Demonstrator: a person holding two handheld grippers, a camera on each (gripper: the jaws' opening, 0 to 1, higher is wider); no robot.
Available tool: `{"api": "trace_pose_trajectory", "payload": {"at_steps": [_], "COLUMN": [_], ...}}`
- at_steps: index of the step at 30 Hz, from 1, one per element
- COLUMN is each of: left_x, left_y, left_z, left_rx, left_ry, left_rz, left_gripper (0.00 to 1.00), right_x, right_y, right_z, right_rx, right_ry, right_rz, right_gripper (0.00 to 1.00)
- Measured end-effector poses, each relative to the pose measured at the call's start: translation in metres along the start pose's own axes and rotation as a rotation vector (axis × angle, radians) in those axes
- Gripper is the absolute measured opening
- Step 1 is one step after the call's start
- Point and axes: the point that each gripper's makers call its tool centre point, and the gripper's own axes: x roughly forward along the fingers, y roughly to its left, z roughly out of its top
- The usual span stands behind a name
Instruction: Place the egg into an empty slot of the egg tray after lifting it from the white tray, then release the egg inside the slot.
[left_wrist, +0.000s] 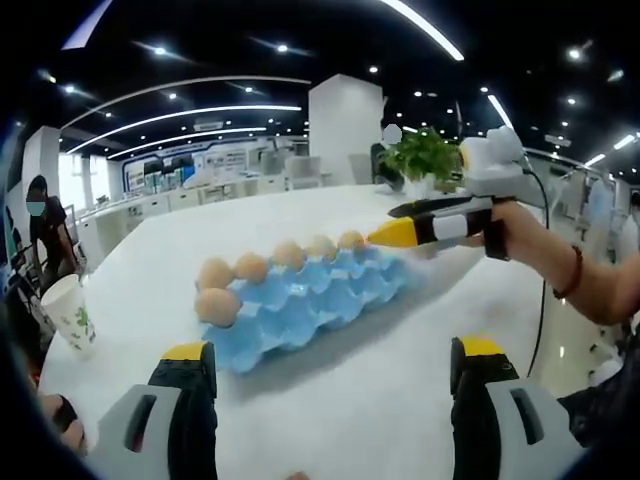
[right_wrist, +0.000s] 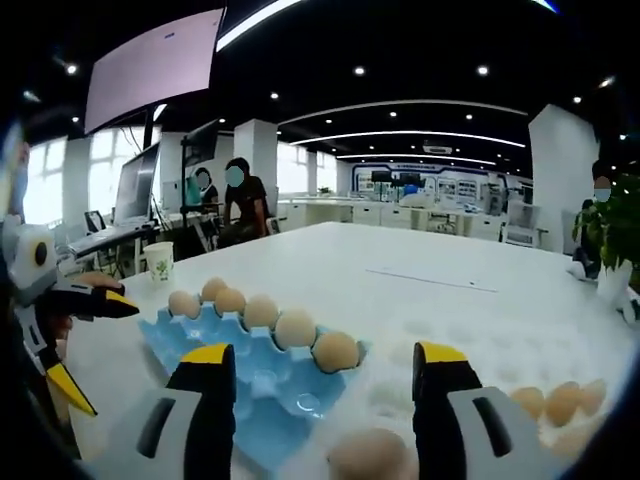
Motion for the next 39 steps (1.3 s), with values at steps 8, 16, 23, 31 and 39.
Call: {"api": "trace_pose_trajectory", "payload": {"at_steps": [8,16,23,31,39], "left_x": [-0.002,-0.003,-0.002,-0.003,-0.004], "left_y": [-0.007,-0.004,-0.006,-0.008,-0.010], "left_z": [0.001,0.000,0.004,0.007,0.010], "left_rx": [-0.006,-0.008,-0.013,-0.009,-0.005], "left_ry": [-0.010,-0.006,-0.017,-0.020,-0.026], "left_rz": [0.001,0.011,0.007,0.003,-0.001], "left_gripper": [1.00,1.00,0.99,0.99,0.99], "right_x": [-0.011,-0.018,-0.024,-0.029,-0.029], "right_y": [-0.019,-0.031,-0.041,-0.059,-0.071], "right_z": [0.002,-0.003,-0.005,-0.012,-0.018], "right_rx": [0.012,0.015,0.026,0.043,0.060], "right_ry": [-0.007,-0.001,-0.001,0.024,0.065], "right_rz": [-0.038,-0.060,-0.081,-0.138,-0.192], "right_gripper": [0.72,0.70,0.68,0.59,0.51]}}
